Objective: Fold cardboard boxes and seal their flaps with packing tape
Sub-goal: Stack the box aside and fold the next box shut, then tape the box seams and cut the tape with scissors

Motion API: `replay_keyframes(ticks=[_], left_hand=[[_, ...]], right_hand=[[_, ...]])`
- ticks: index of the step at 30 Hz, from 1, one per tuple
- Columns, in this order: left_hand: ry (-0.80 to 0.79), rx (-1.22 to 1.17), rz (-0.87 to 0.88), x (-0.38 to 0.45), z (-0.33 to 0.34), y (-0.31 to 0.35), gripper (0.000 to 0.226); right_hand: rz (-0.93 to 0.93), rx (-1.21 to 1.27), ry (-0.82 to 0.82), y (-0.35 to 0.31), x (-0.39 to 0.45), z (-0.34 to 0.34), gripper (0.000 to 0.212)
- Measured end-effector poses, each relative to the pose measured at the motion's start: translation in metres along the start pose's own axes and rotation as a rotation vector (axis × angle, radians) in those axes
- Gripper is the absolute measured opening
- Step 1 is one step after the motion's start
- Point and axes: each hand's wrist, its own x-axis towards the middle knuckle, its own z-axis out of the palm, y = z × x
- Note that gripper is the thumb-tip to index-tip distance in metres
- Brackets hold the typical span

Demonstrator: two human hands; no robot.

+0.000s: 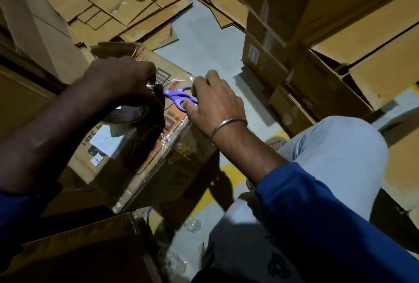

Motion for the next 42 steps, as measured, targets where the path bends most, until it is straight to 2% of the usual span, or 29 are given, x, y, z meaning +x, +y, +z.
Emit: replay_keyframes(ticks=[8,12,19,24,28,31,36,39,42], left_hand=[[0.056,-0.134,-0.002,-0.002,0.001,0.001,0.048],[0.076,-0.294,-0.006,-0.007,-0.001,-0.004,0.037],[0.163,-0.565,0.064,-0.018,-0.018,-0.001,0.029],[0.276,-0.725,0.193,-0.028,-0.038,0.028,0.028],[0.364,-0.807,0.368,-0.029,-0.058,0.087,0.030],[0.445,-0.831,0.510,-0.030,-0.069,0.156,0.022],[0.529,-0.945,0.731,-0.037,-0.075,0.295,0.018],[0.497,-0.991,0.850,-0.036,-0.068,0.380,0.016],[0.443,-1.040,0.937,-0.036,-0.052,0.462,0.019]], right_hand=[[0.025,-0.111,-0.028,-0.012,0.011,-0.011,0.039],[-0.012,-0.139,-0.002,-0.012,0.008,-0.014,0.030],[0.021,-0.080,-0.013,-0.006,0.006,-0.018,0.031],[0.151,0.045,0.045,0.024,0.002,-0.036,0.036],[0.256,0.180,0.201,0.074,-0.022,-0.070,0.020],[0.297,0.067,0.320,0.126,-0.047,-0.108,0.025],[0.468,-0.128,0.389,0.228,-0.121,-0.174,0.025],[0.654,-0.206,0.369,0.294,-0.186,-0.199,0.024],[0.884,-0.065,0.447,0.360,-0.256,-0.212,0.017]])
